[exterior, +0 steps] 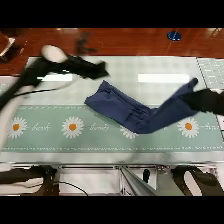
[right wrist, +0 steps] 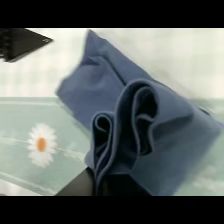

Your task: Fold the shirts.

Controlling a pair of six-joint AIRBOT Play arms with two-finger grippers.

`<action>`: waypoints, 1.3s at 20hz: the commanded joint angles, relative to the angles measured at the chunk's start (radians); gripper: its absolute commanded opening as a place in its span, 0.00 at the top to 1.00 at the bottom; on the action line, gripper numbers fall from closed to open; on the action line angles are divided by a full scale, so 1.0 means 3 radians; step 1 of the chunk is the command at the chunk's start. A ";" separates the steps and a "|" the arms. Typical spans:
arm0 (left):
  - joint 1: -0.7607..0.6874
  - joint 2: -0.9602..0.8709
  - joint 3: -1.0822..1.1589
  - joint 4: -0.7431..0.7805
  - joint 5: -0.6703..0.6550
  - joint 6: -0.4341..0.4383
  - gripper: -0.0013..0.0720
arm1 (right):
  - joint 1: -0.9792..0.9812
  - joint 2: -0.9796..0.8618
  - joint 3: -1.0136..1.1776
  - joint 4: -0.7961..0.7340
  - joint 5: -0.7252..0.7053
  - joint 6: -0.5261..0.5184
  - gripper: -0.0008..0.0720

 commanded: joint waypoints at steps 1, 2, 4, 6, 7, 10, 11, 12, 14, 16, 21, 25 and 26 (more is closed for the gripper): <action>0.0744 0.1044 -0.0577 0.0318 -0.0062 0.0163 0.96 | 0.0088 -0.0492 0.0003 0.0795 -0.0476 -0.0430 0.96; 0.0877 0.1334 -0.0790 0.0347 -0.0062 0.0239 0.96 | 0.0275 -0.0696 0.0039 0.0783 -0.0623 -0.0462 0.96; 0.1068 0.1868 -0.1233 0.0347 -0.0058 0.0287 0.96 | 0.0776 -0.1142 0.0175 0.0721 -0.0863 -0.0484 0.96; 0.1144 0.2239 -0.1591 0.0347 -0.0052 0.0286 0.96 | 0.1254 -0.1694 0.0431 0.0665 -0.1161 -0.0491 0.96; 0.1151 0.2369 -0.1736 0.0347 -0.0046 0.0286 0.96 | 0.1409 -0.1954 0.0582 0.0662 -0.1255 -0.0491 0.96; 0.1150 0.2584 -0.2088 0.0345 -0.0047 0.0282 0.96 | 0.1717 -0.2731 0.1146 0.0662 -0.1283 -0.0453 0.96; 0.1148 0.2590 -0.2163 0.0343 -0.0050 0.0282 0.96 | 0.1778 -0.2935 0.1312 0.0650 -0.1263 -0.0423 0.96; 0.1148 0.2583 -0.2232 0.0342 -0.0047 0.0281 0.96 | 0.1830 -0.3128 0.1471 0.0641 -0.1240 -0.0397 0.96; 0.1148 0.2574 -0.2332 0.0342 -0.0019 0.0282 0.96 | 0.1923 -0.3418 0.1700 0.0642 -0.1195 -0.0340 0.96; 0.1148 0.2557 -0.2377 0.0342 0.0009 0.0282 0.96 | 0.2018 -0.3637 0.1846 0.0641 -0.1171 -0.0284 0.96; 0.1148 0.2558 -0.2435 0.0342 0.0092 0.0282 0.96 | 0.2134 -0.3883 0.1937 0.0655 -0.1314 -0.0270 0.71; 0.1148 0.2547 -0.2434 0.0341 0.0123 0.0271 0.96 | 0.1781 -0.3710 0.1937 0.0701 -0.0717 -0.0367 0.42; 0.1148 0.2541 -0.2435 0.0342 0.0137 0.0271 0.96 | 0.1621 -0.3582 0.1935 0.0661 -0.0455 -0.0378 0.42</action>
